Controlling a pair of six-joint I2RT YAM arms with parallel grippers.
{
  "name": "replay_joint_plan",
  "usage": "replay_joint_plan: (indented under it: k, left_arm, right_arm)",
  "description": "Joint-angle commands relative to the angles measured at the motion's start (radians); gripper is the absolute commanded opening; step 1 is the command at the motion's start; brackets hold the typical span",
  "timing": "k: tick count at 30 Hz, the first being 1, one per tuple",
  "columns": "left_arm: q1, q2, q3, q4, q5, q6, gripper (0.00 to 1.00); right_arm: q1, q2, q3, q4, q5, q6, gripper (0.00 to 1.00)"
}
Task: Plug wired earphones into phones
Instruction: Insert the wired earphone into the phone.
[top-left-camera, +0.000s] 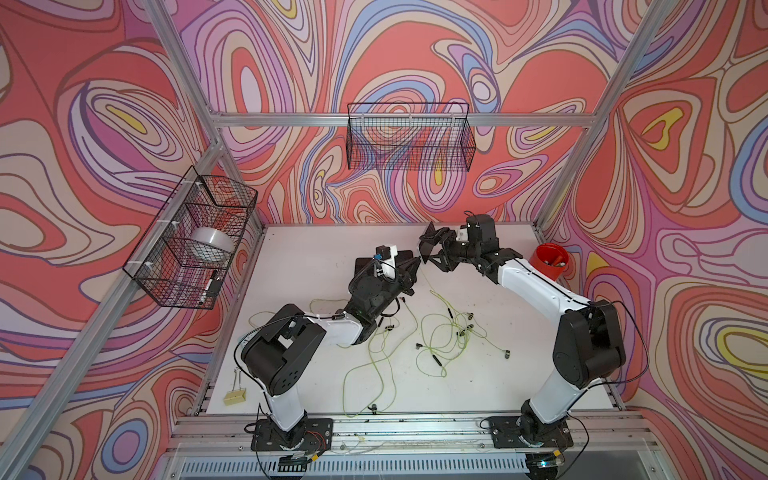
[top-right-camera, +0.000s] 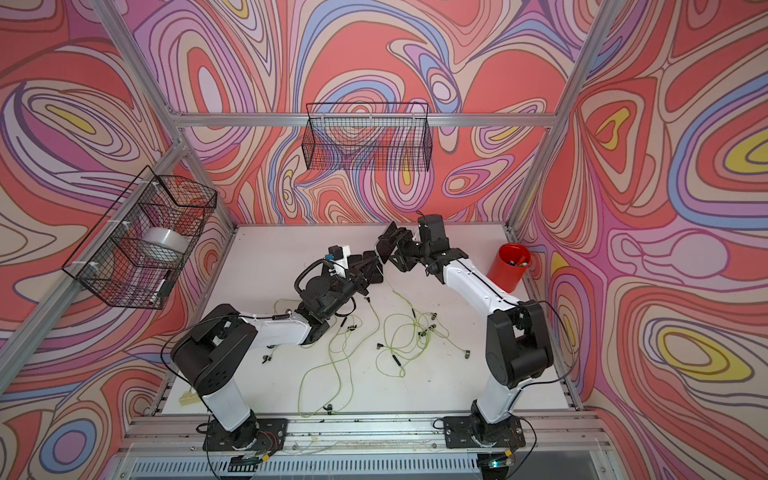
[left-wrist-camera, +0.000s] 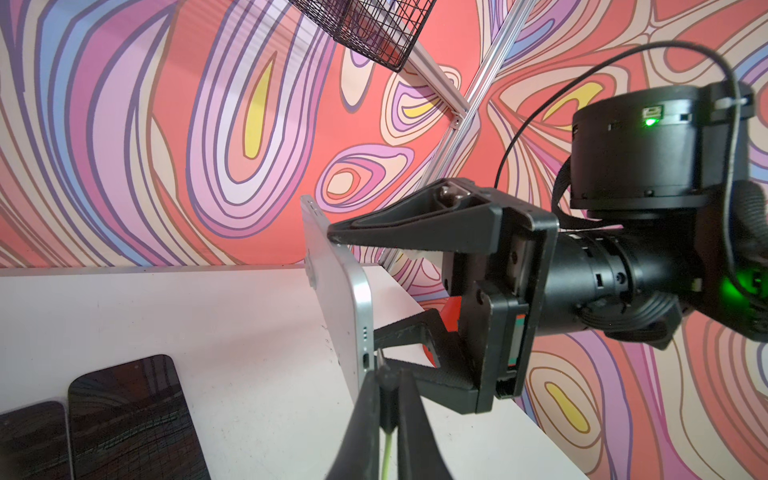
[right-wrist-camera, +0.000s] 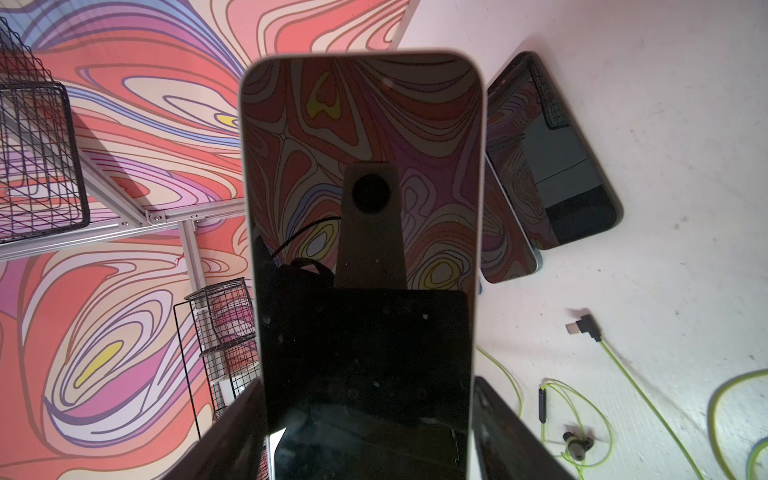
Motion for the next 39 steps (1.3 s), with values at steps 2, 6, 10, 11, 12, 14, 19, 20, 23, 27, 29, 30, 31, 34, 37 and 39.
replay_joint_plan:
  k: [2,6,10,11,12,14,19,20,23,27,29,30,31,34,37,39]
  left_arm:
    - [-0.005,0.013,0.028,0.007,-0.002,0.008,0.0]
    - [-0.005,0.02,0.037,-0.002,-0.002,0.009,0.0]
    - [-0.005,0.024,0.038,-0.008,-0.003,0.008,0.0]
    - [-0.005,0.025,0.039,-0.013,-0.005,0.009,0.0]
    - [-0.005,0.025,0.04,-0.016,-0.005,0.011,0.0]
    - [-0.005,0.025,0.04,-0.021,-0.009,0.012,0.0]
    - [-0.005,0.025,0.029,-0.017,-0.022,0.015,0.0]
    - [-0.005,0.025,0.029,-0.018,-0.022,0.016,0.0]
    - [-0.005,0.03,0.033,-0.009,-0.019,0.014,0.0]
    - [-0.006,0.035,0.046,-0.015,-0.02,0.015,0.0]
    - [-0.005,0.036,0.051,-0.024,-0.021,0.016,0.0]
    - [-0.005,0.036,0.054,-0.025,-0.021,0.017,0.0]
    - [-0.005,0.035,0.055,-0.028,-0.024,0.018,0.0]
    - [-0.005,0.033,0.056,-0.024,-0.03,0.017,0.0]
    - [-0.005,0.031,0.063,-0.028,-0.029,0.017,0.0]
    - [-0.005,0.031,0.066,-0.032,-0.03,0.017,0.0]
  right_arm:
    - [0.003,-0.048,-0.009,0.063,-0.002,-0.003,0.0]
    - [0.003,-0.048,-0.01,0.066,-0.005,-0.003,0.0]
    - [0.003,-0.051,-0.011,0.065,-0.006,-0.003,0.0]
    - [0.004,-0.051,-0.01,0.066,-0.006,-0.003,0.0]
    - [0.003,-0.052,-0.012,0.064,-0.005,-0.003,0.0]
    - [0.003,-0.054,-0.012,0.066,-0.006,-0.003,0.0]
    - [0.003,-0.057,-0.01,0.066,-0.002,-0.003,0.0]
    - [0.003,-0.055,-0.01,0.067,-0.002,-0.003,0.0]
    - [0.003,-0.056,-0.01,0.067,-0.004,-0.005,0.0]
    - [0.003,-0.057,-0.01,0.066,-0.004,-0.004,0.0]
    - [0.003,-0.058,-0.012,0.063,-0.004,-0.005,0.0]
    - [0.002,-0.06,-0.012,0.061,-0.003,-0.005,0.0]
    - [0.003,-0.061,-0.014,0.061,-0.004,-0.006,0.0]
    - [0.005,-0.063,-0.017,0.059,-0.002,-0.006,0.0]
    - [0.005,-0.063,-0.018,0.058,-0.002,-0.009,0.0]
    - [0.006,-0.063,-0.019,0.055,-0.002,-0.011,0.0]
